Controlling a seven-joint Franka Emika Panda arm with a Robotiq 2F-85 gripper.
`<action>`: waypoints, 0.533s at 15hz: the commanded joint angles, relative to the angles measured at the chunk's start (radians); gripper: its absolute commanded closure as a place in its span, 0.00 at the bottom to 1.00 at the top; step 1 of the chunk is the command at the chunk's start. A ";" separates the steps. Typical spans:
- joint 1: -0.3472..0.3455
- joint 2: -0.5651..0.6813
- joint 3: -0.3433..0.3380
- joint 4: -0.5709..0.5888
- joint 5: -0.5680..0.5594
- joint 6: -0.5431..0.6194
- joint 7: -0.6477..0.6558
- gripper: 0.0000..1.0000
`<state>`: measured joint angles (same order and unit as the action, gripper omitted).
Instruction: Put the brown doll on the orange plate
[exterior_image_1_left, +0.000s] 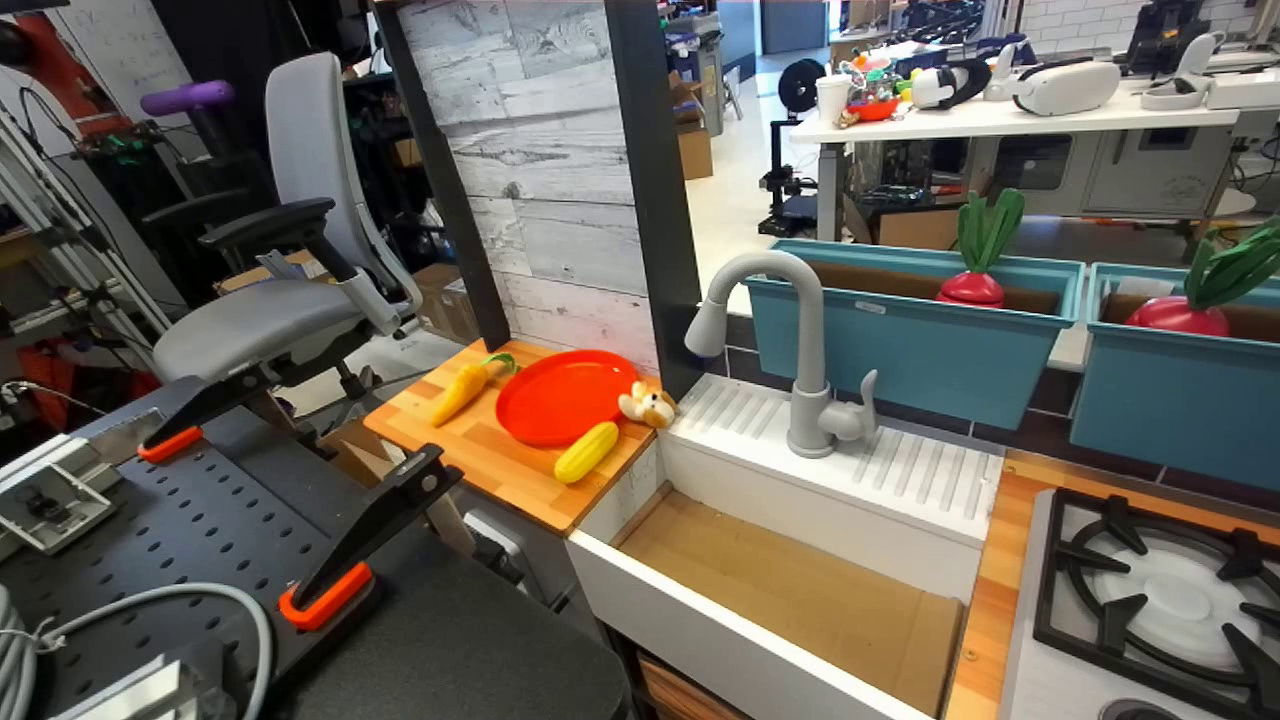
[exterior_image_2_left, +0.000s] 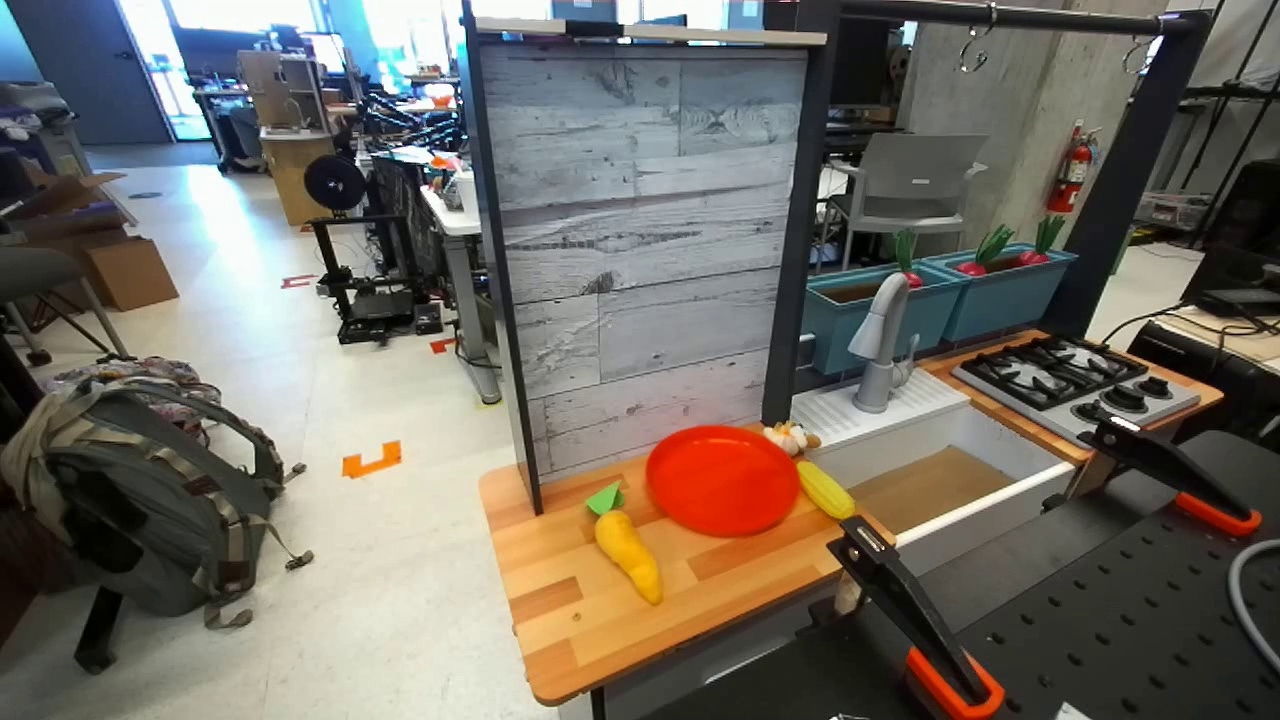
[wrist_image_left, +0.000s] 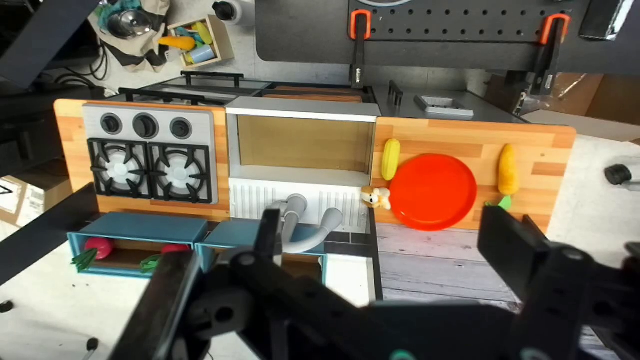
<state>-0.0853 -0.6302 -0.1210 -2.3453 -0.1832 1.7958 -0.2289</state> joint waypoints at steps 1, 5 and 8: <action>0.007 0.000 -0.005 0.002 -0.003 -0.002 0.003 0.00; 0.009 0.016 -0.015 -0.003 -0.002 0.035 -0.005 0.00; 0.013 0.082 -0.032 -0.012 0.015 0.132 -0.008 0.00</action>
<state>-0.0852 -0.6145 -0.1269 -2.3579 -0.1809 1.8437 -0.2289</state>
